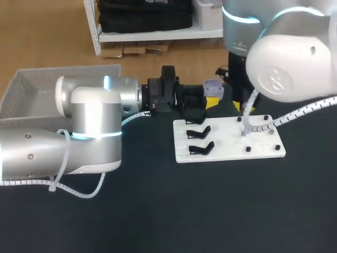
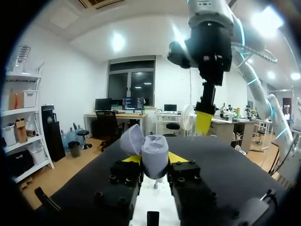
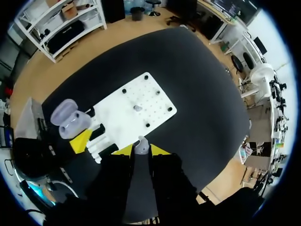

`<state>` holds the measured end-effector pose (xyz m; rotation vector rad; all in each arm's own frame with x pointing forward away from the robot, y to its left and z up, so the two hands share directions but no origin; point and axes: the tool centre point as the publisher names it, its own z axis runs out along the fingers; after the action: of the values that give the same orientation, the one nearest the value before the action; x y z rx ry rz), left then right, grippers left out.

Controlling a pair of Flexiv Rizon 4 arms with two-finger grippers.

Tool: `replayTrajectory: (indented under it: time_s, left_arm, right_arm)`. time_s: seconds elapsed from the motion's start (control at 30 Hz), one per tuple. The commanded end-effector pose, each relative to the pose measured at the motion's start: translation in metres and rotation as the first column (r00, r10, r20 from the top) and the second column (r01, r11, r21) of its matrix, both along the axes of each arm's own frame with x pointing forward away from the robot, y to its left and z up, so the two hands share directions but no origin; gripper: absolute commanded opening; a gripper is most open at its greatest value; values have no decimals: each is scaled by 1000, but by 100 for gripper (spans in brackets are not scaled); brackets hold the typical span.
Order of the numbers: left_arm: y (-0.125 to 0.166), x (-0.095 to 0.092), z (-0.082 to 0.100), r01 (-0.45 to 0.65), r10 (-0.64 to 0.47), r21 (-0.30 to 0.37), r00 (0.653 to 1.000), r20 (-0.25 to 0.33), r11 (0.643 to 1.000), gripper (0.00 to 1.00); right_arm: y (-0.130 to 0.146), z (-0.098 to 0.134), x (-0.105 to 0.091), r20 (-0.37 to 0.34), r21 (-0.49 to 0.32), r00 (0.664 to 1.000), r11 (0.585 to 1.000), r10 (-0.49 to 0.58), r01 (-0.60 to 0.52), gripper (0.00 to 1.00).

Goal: Pick up each earbud case from the left stands, insert the matching earbuds, close the lid, and place the case in the box.

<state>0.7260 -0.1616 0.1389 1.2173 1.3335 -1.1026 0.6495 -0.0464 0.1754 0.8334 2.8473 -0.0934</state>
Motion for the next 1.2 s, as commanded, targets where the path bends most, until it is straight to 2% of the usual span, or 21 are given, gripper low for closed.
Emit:
replayTrajectory:
  time_s: [0.03, 0.17, 0.27, 0.47, 0.67, 0.93, 1.2]
  left_arm:
    - [0, -1, -2, -5, 5, -7, 1000, 5, 1000, 0]
    - [0, -1, -2, -5, 5, -7, 1000, 5, 1000, 0]
    - [0, -1, -2, -5, 5, -7, 1000, 5, 1000, 0]
    - [0, -1, -2, -5, 5, -7, 1000, 5, 1000, 0]
    - [0, -1, -2, -5, 5, -7, 1000, 5, 1000, 0]
    - [0, -1, -2, -5, 5, -7, 1000, 5, 1000, 0]
    - [0, -1, -2, -5, 5, -7, 1000, 5, 1000, 0]
  right_arm:
    - [17, 20, 15, -27, -9, 999, 1000, -16, 16, 0]
    - [31, 36, 31, -21, 23, 1000, 1000, -13, 13, 0]
    - [43, 43, 44, -4, 15, 1000, 1000, -22, 22, 0]
    - [58, 40, 61, 1, -6, 1000, 1000, -17, 17, 0]
    - [64, 39, 62, -6, -15, 1000, 1000, -3, 3, 0]
    - [58, 36, 62, -10, -33, 1000, 999, -7, 6, 0]
    - [55, 24, 60, -36, -33, 999, 999, -9, 8, 0]
